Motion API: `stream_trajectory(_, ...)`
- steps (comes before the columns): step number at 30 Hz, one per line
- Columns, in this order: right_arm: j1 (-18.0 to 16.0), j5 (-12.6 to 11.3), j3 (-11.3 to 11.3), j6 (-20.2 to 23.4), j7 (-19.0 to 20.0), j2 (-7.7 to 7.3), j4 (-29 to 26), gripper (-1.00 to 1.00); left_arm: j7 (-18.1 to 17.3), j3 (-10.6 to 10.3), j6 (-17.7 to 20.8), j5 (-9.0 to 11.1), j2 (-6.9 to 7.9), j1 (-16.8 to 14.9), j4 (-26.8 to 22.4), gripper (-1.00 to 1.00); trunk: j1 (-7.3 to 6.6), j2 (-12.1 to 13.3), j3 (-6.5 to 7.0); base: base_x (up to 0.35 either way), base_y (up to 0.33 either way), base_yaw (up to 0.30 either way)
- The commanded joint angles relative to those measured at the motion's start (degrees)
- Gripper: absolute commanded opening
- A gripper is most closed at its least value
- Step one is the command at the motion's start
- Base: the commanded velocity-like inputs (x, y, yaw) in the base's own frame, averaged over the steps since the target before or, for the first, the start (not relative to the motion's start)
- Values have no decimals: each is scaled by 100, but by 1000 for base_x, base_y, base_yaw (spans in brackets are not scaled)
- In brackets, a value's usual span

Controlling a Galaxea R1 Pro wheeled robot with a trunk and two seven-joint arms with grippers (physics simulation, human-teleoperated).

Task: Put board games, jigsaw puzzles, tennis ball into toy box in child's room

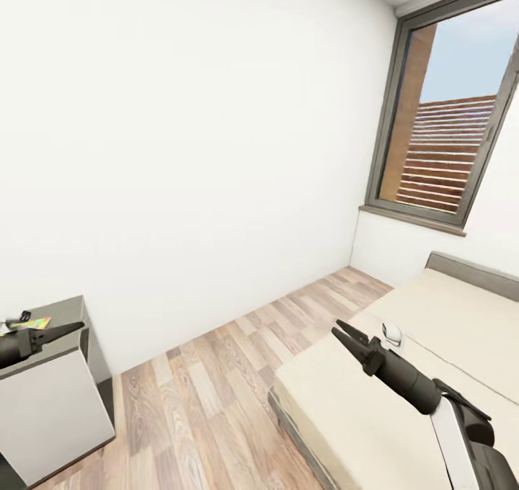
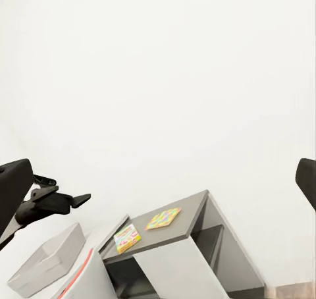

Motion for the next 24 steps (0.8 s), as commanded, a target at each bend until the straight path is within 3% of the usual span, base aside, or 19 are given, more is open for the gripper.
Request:
stream_trajectory(1,-3,-37,-6,49,-41,0,64,100,-24,0,62,-7,-5,1,0,100,2,-4,-2,-3,-3,-281)
stream_trajectory(7,-7,-70,-95,69,-345,0,391,100,-24,-26,63,-116,-20,1,0,100,2,-4,-2,-1,-1,-281)
stream_trajectory(16,-12,-92,-581,115,-1101,8,579,100,-24,-22,79,-872,-36,-7,0,100,2,-4,-2,0,0,-276)
stream_trajectory(20,-12,-95,-786,124,-1461,9,676,100,-24,-28,90,-1051,-55,-7,0,100,2,-4,-2,0,0,-190)
stream_trajectory(24,-14,-96,-949,127,-1995,13,751,100,377,-32,102,-1151,-172,-14,0,100,2,-4,-2,0,0,-76)
